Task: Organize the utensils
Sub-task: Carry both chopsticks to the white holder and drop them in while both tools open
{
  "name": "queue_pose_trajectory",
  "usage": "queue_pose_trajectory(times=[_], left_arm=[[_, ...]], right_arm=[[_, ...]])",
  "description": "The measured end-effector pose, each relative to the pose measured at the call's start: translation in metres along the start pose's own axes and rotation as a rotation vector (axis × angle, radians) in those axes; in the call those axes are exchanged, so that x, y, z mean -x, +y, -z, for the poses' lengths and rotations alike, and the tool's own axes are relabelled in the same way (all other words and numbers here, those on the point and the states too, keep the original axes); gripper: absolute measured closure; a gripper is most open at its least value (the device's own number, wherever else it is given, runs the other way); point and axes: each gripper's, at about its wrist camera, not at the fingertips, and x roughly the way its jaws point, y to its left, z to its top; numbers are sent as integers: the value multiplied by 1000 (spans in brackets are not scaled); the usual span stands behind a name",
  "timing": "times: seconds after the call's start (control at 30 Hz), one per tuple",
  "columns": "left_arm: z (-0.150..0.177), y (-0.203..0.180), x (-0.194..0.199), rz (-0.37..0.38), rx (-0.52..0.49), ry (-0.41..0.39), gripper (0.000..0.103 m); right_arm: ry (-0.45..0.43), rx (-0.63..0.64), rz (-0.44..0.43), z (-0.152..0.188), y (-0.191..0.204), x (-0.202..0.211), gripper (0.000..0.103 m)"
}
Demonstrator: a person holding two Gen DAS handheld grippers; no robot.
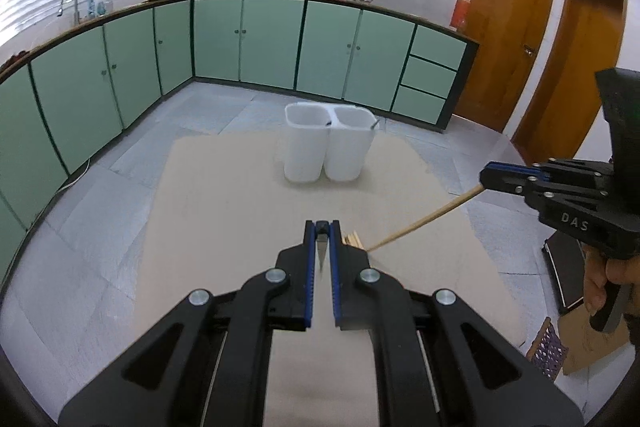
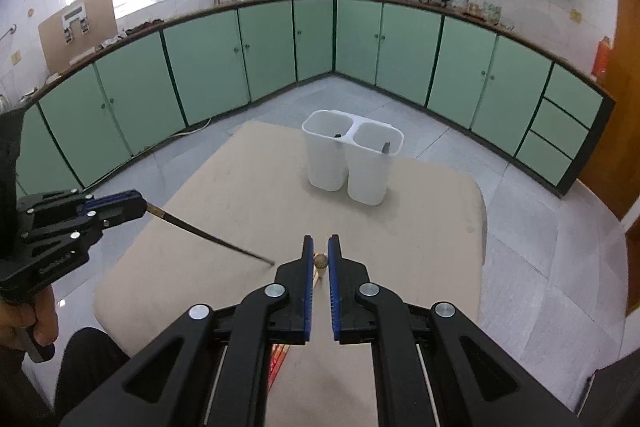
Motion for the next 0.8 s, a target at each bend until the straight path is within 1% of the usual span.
queue_pose_trajectory(times=[0.17,0.4,0.53,0.67,0.8], left_arm=[[-24,3,-8,13,-24,15,97],[-58,3,-4,19,-43,-11,97],[-83,-1,-1,8,-70,-32,97],[-111,-6,4,-7,-84,-71,97],[-148,-11,9,-20,-81,-121,97]], right_arm=[[38,13,-16,-26,-2,-3,96],[73,41,-5,-49,-4,2,96],[68,31,-10,-69,-10,15,96],[48,31,4,-92,-16,26,96],[18,9,3,-120,-24,38,96]])
